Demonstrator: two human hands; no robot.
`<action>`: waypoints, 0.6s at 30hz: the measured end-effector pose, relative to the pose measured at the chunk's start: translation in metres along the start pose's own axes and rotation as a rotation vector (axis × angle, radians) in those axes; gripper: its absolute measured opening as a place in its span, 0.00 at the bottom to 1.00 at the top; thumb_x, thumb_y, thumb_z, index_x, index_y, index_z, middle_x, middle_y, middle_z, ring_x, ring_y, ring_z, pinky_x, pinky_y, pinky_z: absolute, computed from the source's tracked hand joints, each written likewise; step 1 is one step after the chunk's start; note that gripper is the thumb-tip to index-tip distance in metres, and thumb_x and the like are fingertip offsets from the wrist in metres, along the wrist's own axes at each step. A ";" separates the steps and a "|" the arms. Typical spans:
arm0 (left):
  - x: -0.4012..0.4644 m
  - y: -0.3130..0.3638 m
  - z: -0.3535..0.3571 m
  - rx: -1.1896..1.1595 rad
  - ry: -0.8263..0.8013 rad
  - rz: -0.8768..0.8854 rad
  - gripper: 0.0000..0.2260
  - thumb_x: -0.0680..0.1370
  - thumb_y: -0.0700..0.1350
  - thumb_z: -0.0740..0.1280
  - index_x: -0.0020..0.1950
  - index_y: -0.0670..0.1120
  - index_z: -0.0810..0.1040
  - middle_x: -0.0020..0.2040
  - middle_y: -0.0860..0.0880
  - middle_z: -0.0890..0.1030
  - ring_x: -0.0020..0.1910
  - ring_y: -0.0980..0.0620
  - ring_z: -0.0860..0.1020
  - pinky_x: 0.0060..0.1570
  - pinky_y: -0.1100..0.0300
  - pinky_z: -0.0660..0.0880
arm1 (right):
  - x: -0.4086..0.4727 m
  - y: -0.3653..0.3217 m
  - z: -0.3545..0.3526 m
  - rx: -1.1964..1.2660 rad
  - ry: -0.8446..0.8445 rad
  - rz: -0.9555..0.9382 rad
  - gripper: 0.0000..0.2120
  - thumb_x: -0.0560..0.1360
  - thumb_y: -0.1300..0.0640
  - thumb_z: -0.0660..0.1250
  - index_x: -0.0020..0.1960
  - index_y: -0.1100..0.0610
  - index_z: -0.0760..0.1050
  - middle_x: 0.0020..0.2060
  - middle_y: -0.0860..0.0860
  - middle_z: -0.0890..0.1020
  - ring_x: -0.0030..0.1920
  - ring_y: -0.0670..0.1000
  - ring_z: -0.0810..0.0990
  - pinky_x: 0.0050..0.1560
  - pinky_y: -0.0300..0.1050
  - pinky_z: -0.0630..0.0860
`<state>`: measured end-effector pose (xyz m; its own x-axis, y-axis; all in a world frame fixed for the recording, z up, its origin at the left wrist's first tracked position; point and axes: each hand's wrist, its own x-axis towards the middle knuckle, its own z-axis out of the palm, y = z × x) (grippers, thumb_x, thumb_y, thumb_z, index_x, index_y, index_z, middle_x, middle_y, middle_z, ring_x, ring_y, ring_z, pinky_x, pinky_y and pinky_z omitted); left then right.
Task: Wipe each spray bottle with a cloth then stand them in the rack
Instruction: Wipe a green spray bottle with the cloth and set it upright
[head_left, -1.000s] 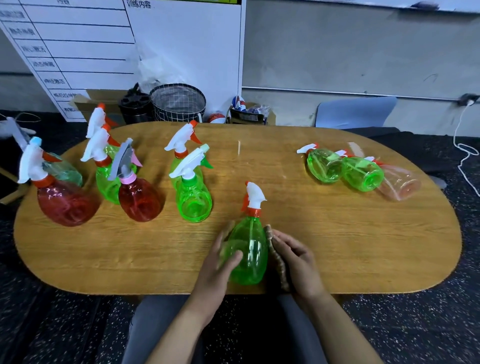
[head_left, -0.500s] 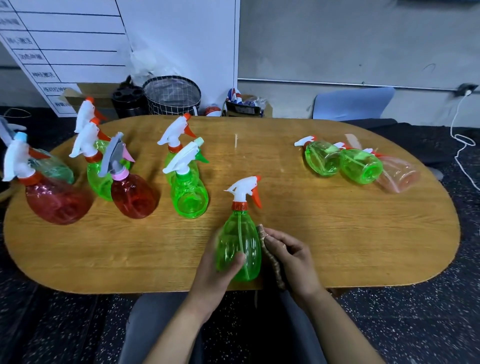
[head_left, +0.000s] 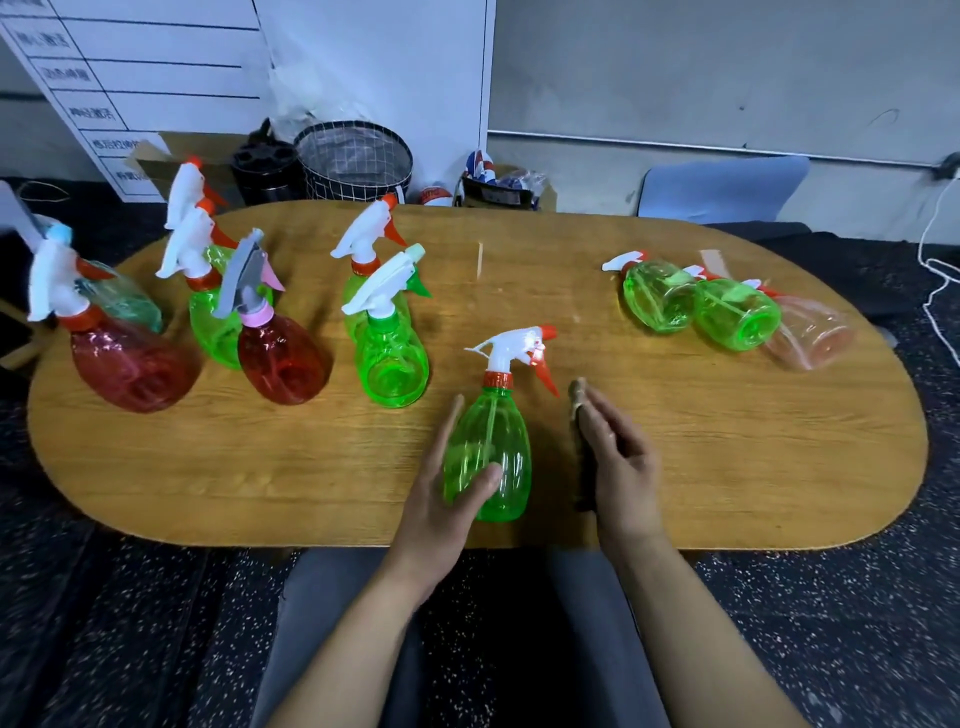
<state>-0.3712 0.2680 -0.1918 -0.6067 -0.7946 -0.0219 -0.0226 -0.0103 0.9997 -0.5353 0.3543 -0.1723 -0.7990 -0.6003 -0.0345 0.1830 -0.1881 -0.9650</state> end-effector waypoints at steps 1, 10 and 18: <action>0.000 0.001 0.000 0.005 -0.008 0.007 0.37 0.76 0.55 0.74 0.84 0.57 0.63 0.77 0.67 0.69 0.72 0.74 0.69 0.63 0.79 0.67 | 0.007 -0.007 0.000 -0.062 0.026 -0.096 0.11 0.81 0.59 0.70 0.62 0.52 0.84 0.56 0.54 0.87 0.53 0.45 0.84 0.52 0.34 0.79; -0.003 -0.008 0.006 0.072 -0.058 0.055 0.34 0.80 0.43 0.75 0.82 0.58 0.64 0.76 0.72 0.70 0.76 0.68 0.68 0.69 0.76 0.63 | 0.046 -0.024 0.022 -1.012 -0.229 -0.723 0.16 0.82 0.43 0.69 0.66 0.47 0.83 0.52 0.45 0.84 0.44 0.48 0.85 0.41 0.48 0.82; -0.003 -0.011 0.009 0.042 -0.082 0.073 0.34 0.78 0.53 0.74 0.82 0.58 0.65 0.79 0.62 0.71 0.78 0.62 0.69 0.73 0.69 0.66 | 0.060 -0.027 0.013 -1.107 -0.123 -0.713 0.16 0.80 0.43 0.68 0.64 0.46 0.84 0.51 0.45 0.84 0.42 0.50 0.84 0.36 0.45 0.78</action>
<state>-0.3764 0.2758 -0.2026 -0.6707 -0.7402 0.0481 -0.0084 0.0725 0.9973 -0.5803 0.3133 -0.1453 -0.4573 -0.7120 0.5328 -0.8613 0.2052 -0.4649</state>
